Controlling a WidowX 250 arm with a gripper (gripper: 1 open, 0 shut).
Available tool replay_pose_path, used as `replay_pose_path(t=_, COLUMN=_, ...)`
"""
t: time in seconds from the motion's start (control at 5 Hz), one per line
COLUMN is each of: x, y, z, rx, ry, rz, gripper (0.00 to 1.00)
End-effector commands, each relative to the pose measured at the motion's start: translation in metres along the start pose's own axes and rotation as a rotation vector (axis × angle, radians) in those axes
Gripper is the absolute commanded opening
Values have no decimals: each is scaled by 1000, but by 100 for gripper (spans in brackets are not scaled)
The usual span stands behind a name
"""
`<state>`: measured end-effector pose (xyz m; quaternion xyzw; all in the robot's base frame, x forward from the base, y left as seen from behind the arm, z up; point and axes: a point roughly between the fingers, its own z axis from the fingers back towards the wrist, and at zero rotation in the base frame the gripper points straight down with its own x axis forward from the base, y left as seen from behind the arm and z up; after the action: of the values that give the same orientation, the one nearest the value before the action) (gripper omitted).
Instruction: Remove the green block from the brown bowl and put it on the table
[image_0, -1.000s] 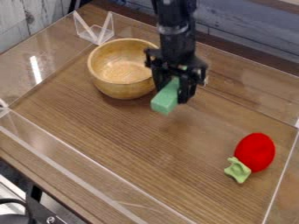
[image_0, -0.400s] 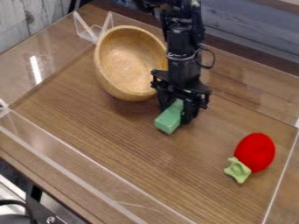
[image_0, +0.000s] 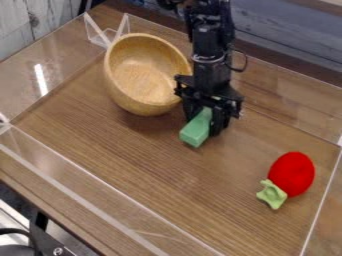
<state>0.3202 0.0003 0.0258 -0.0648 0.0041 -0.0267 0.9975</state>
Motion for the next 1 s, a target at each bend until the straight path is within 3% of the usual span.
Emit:
replay_pose_path(t=0.0, x=11, y=2, z=11, rx=2, ry=-48, rz=8, gripper=0)
replay_pose_path(t=0.8, x=17, y=7, z=5, rx=1, ry=-46, rz=34, gripper=0)
